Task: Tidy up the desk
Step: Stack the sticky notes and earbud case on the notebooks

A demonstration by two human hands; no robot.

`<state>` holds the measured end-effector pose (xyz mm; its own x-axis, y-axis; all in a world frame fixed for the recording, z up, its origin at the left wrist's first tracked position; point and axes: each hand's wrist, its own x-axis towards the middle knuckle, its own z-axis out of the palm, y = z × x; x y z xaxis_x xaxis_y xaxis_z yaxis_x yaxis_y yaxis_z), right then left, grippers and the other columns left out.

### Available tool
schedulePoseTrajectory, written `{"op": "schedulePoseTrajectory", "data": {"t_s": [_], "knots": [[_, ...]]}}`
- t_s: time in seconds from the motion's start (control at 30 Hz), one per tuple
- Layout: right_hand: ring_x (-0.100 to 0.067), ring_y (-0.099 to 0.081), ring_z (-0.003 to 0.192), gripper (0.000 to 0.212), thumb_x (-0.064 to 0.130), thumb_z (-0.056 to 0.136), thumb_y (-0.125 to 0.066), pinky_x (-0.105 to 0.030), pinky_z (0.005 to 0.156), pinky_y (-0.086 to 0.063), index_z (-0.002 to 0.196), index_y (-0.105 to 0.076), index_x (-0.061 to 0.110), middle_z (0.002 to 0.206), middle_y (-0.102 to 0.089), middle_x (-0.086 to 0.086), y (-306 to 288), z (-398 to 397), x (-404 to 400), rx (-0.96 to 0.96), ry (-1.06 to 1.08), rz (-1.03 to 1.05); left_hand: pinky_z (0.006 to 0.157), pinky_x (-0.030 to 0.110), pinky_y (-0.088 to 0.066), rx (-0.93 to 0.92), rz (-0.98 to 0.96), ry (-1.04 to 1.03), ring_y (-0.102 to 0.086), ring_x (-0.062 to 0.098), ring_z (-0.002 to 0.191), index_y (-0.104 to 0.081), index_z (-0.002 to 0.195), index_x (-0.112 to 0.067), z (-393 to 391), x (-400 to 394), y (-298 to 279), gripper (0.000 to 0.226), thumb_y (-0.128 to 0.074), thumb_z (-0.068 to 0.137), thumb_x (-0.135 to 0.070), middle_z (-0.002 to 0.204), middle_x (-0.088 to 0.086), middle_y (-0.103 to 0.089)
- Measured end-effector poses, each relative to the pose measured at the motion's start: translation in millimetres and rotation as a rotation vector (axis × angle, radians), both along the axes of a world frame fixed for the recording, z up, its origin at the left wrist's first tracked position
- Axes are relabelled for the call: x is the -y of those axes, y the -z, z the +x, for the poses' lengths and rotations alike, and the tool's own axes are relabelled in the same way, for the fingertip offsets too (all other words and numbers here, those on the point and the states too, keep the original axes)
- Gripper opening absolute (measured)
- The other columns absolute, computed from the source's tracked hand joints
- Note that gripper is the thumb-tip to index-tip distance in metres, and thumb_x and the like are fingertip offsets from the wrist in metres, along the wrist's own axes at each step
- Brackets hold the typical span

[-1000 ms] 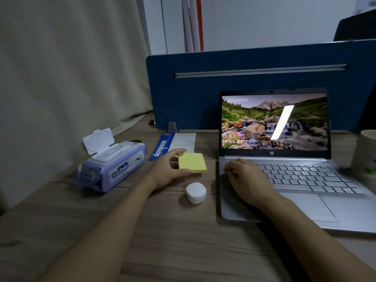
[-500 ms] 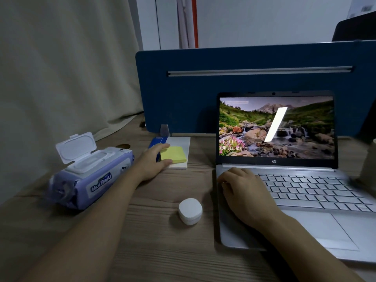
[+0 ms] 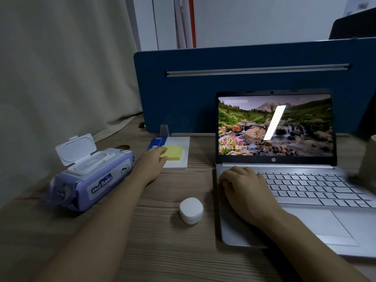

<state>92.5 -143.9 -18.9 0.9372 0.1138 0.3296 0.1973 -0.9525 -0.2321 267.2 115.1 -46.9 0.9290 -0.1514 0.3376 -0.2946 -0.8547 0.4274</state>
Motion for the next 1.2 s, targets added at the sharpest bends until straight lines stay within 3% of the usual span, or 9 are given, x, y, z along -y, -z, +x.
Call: {"op": "schedulePoseTrajectory", "data": {"t_s": [0.17,0.47,0.57,0.87,1.2], "knots": [[-0.02,-0.048,0.117,0.028,0.03,0.099,-0.04,-0.039,0.093,-0.039,0.118,-0.061,0.031,0.123,-0.059,0.009,-0.6,0.9,-1.4,-0.012,0.008,-0.008,0.1,0.043,-0.043,0.007,0.004,-0.027,-0.049,0.027,0.123,-0.044,0.143,-0.019,-0.4,0.9,-0.4,0.049,-0.052,0.097,-0.036,0.144,0.008,-0.049],[-0.019,-0.048,0.118,0.029,0.03,0.099,-0.04,-0.04,0.096,-0.039,0.12,-0.06,0.03,0.125,-0.059,0.008,-2.5,-0.1,-0.8,-0.026,0.001,0.011,0.103,0.052,-0.04,-0.146,0.079,-0.149,-0.045,0.035,0.127,-0.031,0.146,-0.017,2.9,-0.3,1.1,0.084,-0.046,0.085,-0.072,0.145,0.015,-0.044],[-0.019,-0.048,0.118,0.029,0.03,0.099,-0.04,-0.04,0.097,-0.039,0.12,-0.06,0.03,0.126,-0.059,0.008,-2.9,-0.3,-0.9,-0.028,0.003,0.015,0.103,0.053,-0.04,-0.12,0.076,-0.129,-0.044,0.035,0.128,-0.028,0.149,-0.019,0.8,-0.3,0.6,0.088,-0.047,0.082,-0.074,0.147,0.014,-0.042],[-0.02,-0.048,0.118,0.029,0.031,0.099,-0.039,-0.042,0.097,-0.04,0.119,-0.06,0.029,0.124,-0.059,0.007,-2.5,-0.4,-1.4,-0.034,0.009,0.013,0.097,0.05,-0.043,-0.103,0.123,-0.07,-0.046,0.034,0.122,-0.045,0.134,-0.02,-9.7,24.7,2.6,0.082,-0.041,0.078,-0.08,0.138,0.012,-0.05],[-0.022,-0.048,0.117,0.027,0.03,0.097,-0.041,-0.041,0.095,-0.039,0.116,-0.061,0.027,0.122,-0.06,0.006,-1.3,0.1,-2.2,-0.024,0.024,0.014,0.104,0.052,-0.041,-0.089,0.054,-0.022,-0.039,0.032,0.135,-0.026,0.15,-0.018,-12.3,37.6,3.0,0.088,-0.05,0.084,-0.07,0.154,0.011,-0.033]]}}
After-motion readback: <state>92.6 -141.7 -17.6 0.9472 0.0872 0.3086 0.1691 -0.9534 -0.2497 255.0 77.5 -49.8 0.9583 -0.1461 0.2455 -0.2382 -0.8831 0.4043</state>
